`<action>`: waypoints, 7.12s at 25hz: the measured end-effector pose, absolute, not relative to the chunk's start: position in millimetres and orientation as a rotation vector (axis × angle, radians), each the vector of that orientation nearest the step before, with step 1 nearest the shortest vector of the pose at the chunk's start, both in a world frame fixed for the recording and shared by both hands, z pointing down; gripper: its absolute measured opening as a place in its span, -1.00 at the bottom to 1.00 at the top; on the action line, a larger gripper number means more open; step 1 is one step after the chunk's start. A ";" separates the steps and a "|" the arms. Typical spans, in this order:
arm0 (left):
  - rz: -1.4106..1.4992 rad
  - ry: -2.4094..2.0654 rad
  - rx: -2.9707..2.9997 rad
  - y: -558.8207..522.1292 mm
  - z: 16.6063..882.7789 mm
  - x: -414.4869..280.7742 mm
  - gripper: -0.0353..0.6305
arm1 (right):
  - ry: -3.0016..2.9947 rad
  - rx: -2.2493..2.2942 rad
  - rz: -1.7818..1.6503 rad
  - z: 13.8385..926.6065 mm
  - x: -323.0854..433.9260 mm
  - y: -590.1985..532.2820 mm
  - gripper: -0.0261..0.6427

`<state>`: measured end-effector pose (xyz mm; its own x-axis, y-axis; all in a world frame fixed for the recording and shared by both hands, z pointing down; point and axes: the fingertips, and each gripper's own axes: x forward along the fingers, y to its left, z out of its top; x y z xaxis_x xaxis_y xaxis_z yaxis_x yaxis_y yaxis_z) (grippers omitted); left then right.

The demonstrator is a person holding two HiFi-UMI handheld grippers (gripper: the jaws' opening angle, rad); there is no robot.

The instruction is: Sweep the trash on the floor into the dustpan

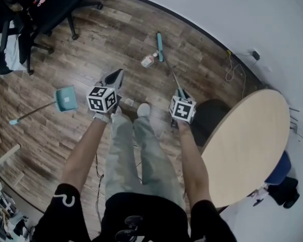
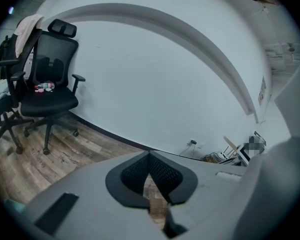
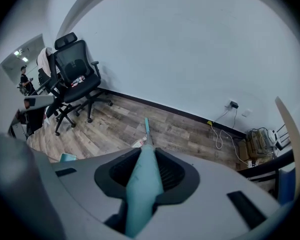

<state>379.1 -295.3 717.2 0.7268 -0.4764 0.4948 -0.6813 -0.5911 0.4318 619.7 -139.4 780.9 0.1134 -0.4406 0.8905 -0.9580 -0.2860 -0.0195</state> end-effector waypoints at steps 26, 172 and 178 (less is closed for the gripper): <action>0.406 -1.020 2.265 -275.7 705.0 297.5 -0.91 | -1.407 1.699 1.059 786.8 558.4 -118.2 -0.67; 0.532 -0.759 2.429 -42.3 699.1 -50.6 -0.91 | -1.181 1.955 1.370 751.5 197.2 155.7 -0.67; 0.565 -0.636 2.458 -7.5 705.3 43.9 -0.91 | -1.046 2.027 1.398 750.6 284.1 221.1 -0.67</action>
<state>43.9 -7.5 705.3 0.8013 -0.3175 0.5071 -0.5410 -0.7465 0.3874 284.1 221.1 750.6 0.1938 -0.3259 0.9253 -0.7960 -0.6036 -0.0459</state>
